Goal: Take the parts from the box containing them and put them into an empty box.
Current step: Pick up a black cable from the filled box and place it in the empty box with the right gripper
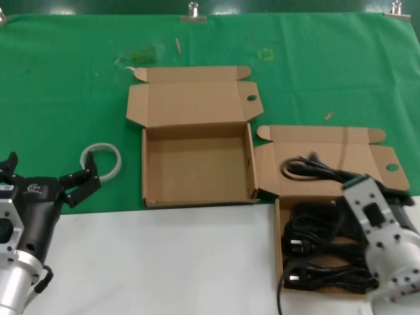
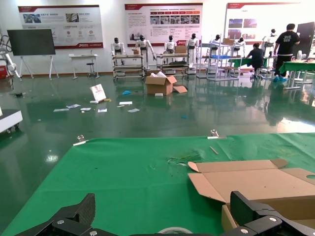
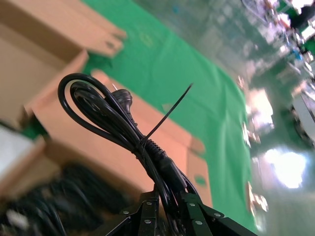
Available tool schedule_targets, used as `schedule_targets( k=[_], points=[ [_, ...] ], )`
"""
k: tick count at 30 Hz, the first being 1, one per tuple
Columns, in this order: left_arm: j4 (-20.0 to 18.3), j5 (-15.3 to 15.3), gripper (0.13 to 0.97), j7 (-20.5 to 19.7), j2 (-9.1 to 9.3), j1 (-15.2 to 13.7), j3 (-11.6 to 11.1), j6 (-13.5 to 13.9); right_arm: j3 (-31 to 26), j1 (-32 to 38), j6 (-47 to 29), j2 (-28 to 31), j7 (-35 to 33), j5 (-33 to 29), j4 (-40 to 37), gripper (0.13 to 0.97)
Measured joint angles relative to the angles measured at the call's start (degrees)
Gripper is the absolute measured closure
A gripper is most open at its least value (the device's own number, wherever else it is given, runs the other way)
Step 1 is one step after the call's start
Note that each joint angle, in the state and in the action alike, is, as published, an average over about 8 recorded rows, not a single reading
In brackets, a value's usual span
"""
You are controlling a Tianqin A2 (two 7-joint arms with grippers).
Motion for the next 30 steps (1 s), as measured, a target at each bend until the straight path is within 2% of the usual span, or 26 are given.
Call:
schedule_targets(
  k=[9,19,25,30],
  points=[
    [0.0,0.0,0.132,0.0,0.0,0.0,0.0,0.0,-7.15,8.04,-1.75,0.0,0.88,0.0,-4.5,0.895],
    [0.0,0.0,0.132,0.0,0.0,0.0,0.0,0.0,-14.27,17.88,-10.51,0.03,4.9,0.0,-20.24,0.895],
    [0.0,0.0,0.132,0.0,0.0,0.0,0.0,0.0,-19.47,23.51,-16.74,0.09,9.94,0.0,-30.86,0.895],
    [0.0,0.0,0.132,0.0,0.0,0.0,0.0,0.0,-26.27,28.41,-21.3,0.21,17.74,0.0,-37.71,0.895]
  ],
)
